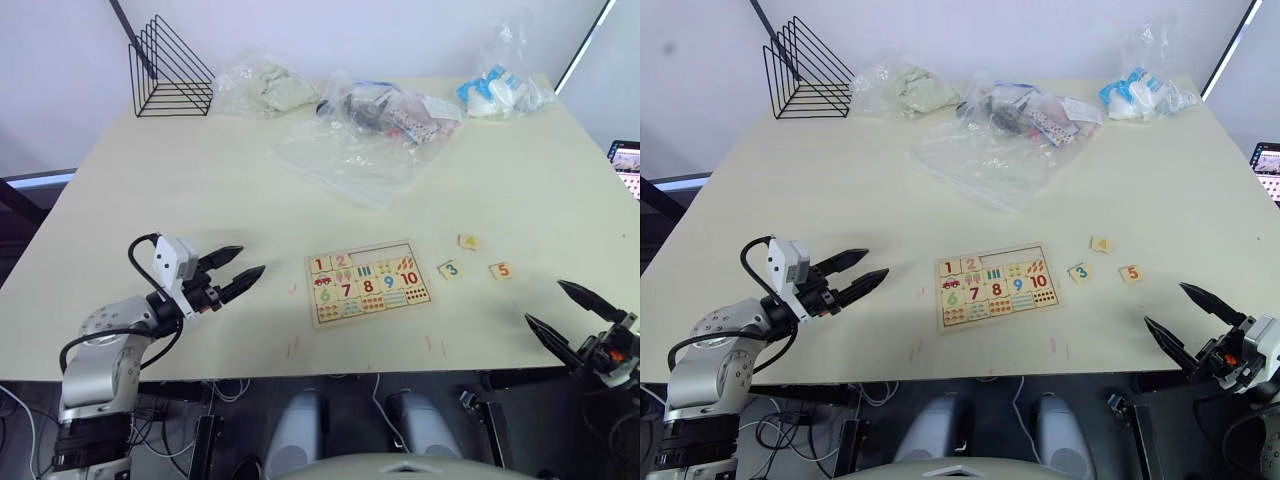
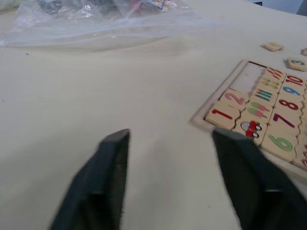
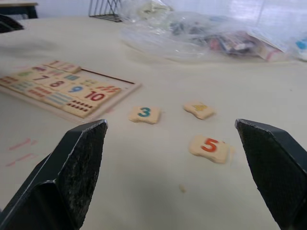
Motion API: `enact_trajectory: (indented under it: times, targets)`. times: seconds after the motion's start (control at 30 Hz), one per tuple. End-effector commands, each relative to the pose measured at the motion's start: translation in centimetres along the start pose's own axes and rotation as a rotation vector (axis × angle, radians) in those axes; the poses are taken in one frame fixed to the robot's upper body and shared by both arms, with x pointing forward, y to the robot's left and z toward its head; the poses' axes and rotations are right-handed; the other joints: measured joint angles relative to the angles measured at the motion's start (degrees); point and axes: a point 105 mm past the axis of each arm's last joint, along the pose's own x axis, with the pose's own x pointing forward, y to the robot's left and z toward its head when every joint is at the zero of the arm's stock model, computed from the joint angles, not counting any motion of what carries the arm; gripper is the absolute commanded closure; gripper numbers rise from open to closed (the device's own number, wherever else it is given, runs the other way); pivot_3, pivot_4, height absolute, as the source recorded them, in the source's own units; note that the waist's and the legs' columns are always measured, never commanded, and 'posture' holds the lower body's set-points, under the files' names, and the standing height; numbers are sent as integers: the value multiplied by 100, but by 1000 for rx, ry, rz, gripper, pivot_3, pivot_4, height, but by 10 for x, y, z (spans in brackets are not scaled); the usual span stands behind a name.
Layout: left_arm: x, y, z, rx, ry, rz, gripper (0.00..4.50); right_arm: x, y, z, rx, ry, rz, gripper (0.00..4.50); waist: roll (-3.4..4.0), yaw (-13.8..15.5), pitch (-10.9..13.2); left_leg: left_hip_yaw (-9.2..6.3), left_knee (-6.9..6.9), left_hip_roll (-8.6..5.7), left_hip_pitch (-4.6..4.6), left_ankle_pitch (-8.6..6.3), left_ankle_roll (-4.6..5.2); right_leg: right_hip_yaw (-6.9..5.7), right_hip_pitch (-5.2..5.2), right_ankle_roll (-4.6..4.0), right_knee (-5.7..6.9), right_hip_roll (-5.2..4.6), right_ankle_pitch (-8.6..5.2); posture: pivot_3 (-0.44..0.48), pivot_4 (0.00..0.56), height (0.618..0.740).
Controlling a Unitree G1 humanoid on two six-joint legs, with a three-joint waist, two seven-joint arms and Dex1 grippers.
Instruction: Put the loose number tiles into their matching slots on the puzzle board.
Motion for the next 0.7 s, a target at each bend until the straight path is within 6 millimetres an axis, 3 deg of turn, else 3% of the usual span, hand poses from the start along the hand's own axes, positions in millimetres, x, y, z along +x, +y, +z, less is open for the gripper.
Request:
enact_trajectory:
  times: [0.03,0.13,0.7]
  targets:
    - [-13,10,15,68,-50,61,57,-6,-15,3,-22,30,-61,0,0,-4,0,1,-1,-1,0,0,0,0,0,0,0,0,0,0,150,740]
    - [-26,16,10,77,-42,118,57,-9,-24,-10,2,119,-113,0,0,-12,-1,4,-1,-2,0,0,0,1,0,0,-1,2,0,0,150,740]
    - [-52,7,-7,40,-17,208,57,-9,-37,-10,-13,134,-74,0,-1,-16,-1,18,-2,2,0,0,0,3,0,-21,-4,2,-13,0,150,740]
